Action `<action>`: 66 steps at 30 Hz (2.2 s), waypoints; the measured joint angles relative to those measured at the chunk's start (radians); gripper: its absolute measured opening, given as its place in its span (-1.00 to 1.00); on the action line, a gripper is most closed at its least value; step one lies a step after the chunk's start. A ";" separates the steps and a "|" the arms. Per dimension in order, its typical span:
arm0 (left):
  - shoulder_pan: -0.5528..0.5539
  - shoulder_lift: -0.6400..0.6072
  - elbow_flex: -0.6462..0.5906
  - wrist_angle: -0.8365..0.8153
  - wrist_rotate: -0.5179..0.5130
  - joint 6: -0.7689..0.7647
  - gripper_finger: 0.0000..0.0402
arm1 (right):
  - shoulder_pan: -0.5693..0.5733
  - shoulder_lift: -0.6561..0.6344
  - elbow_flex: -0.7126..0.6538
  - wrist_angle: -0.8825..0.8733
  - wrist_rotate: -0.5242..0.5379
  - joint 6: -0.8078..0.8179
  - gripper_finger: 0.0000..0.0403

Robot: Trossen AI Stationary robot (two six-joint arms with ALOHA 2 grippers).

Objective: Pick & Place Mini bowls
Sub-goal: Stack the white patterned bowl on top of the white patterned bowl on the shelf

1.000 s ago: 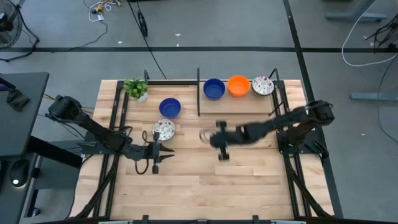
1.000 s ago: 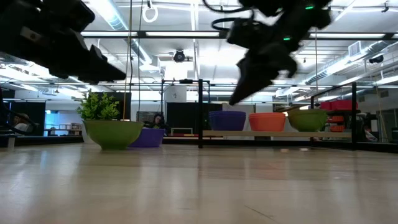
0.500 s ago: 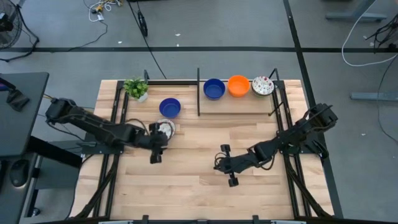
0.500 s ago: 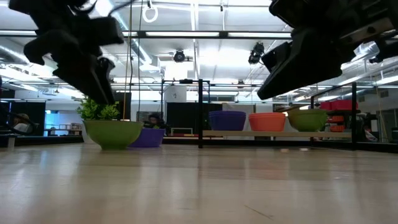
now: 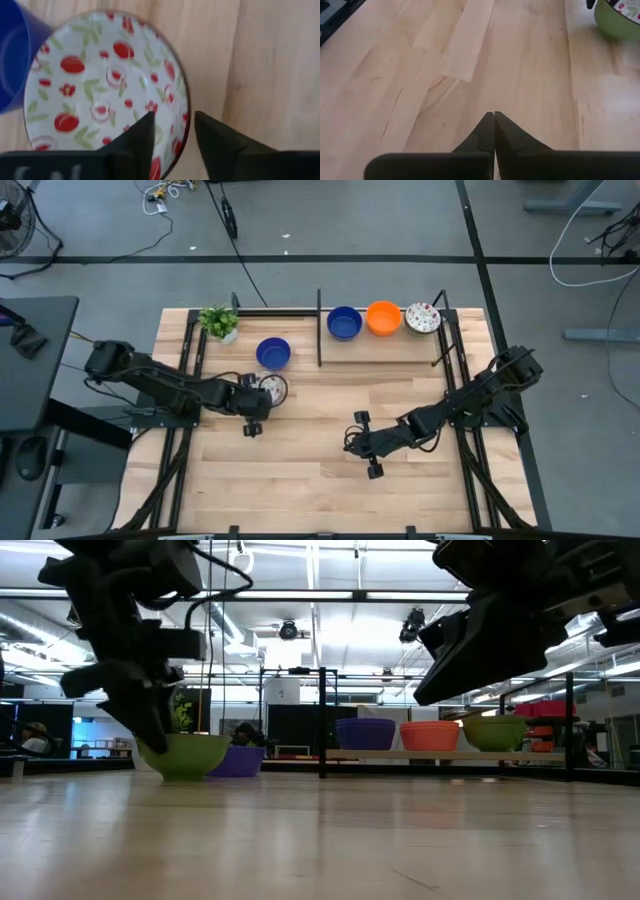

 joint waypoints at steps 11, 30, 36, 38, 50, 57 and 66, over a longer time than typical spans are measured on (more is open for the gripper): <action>-0.040 0.033 0.000 0.147 0.032 0.054 -0.91 | 0.002 -0.067 0.000 -0.102 0.000 0.029 -0.98; -0.128 0.049 0.049 0.703 0.384 0.292 -0.94 | -0.062 -0.192 0.001 0.214 -0.141 -0.164 -0.77; -0.127 0.144 0.126 0.706 0.459 0.335 -0.92 | -0.190 -0.167 0.089 0.146 -0.406 -0.244 -0.29; -0.127 0.171 0.144 0.699 0.473 0.345 -0.92 | -0.228 -0.132 0.136 0.072 -0.527 -0.253 -0.16; -0.124 0.243 0.190 0.703 0.477 0.369 -0.92 | -0.264 -0.003 0.202 -0.081 -0.730 -0.274 0.00; -0.125 0.243 0.202 0.709 0.482 0.369 -0.90 | -0.258 0.016 0.200 -0.068 -0.724 -0.274 -0.18; -0.125 0.242 0.202 0.728 0.480 0.380 -0.88 | -0.258 0.016 0.200 -0.084 -0.696 -0.278 -0.57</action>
